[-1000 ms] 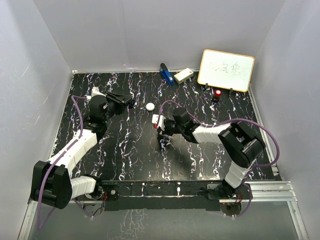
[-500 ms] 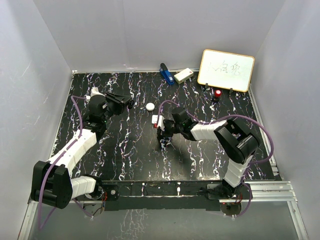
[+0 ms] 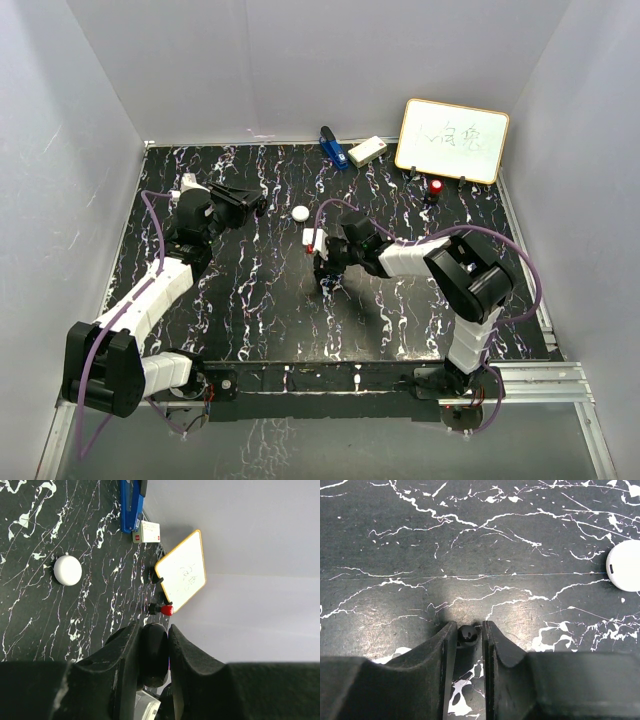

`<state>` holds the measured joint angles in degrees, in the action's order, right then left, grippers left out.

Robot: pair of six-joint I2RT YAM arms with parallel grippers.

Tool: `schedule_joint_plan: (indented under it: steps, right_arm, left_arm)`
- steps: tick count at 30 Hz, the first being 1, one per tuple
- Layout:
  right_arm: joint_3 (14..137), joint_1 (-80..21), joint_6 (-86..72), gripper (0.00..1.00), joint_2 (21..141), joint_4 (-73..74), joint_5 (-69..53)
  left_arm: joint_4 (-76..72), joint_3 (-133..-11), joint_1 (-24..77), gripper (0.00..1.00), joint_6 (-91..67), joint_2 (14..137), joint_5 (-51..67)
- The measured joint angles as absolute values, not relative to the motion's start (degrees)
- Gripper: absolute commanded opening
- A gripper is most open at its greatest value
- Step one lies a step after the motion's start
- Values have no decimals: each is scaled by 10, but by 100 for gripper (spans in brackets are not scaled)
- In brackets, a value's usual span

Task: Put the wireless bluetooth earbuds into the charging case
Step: Place the earbud at the center of the board, then pick up the earbud from the center of the board.

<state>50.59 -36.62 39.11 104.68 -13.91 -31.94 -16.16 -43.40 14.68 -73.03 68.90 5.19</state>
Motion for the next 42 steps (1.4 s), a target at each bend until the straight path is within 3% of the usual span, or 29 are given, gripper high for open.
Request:
schedule_joint_plan:
  steps: [10,14,17,20,26,29,36,37,38,39,42]
  right_arm:
    - [509,-364,378,52,1051,-145,-324]
    - [504,-358,344,54,1038,-195,-324]
    - [504,-355,317,47,1013,-219,-313]
    - [522,-354,264,23,992,-228,-282]
    - [684,-355,122,28,1010,-109,-188]
    - [790,-355,49,43,1039,-14,-144]
    - [816,-381,-90,64,1046,150,-12]
    - [816,-389,-110,72,1047,175,11]
    - [816,-397,-125,90,1048,193,30]
    - [816,-405,-144,97,1049,213,49]
    - [793,-423,-195,98,1040,221,74]
  left_arm:
    - [-160,-434,143,0,-730,689,52]
    - [-158,-434,143,0,-731,689,52]
    - [-158,-434,143,0,-731,689,52]
    - [-157,-434,143,0,-731,689,52]
    - [-158,-434,143,0,-732,689,52]
    - [-157,-434,143,0,-733,689,52]
    - [-150,-434,143,0,-733,688,52]
    - [-149,-434,143,0,-733,688,52]
    - [-149,-434,143,0,-733,688,52]
    - [-149,-434,143,0,-733,687,52]
    - [-149,-434,142,0,-733,686,52]
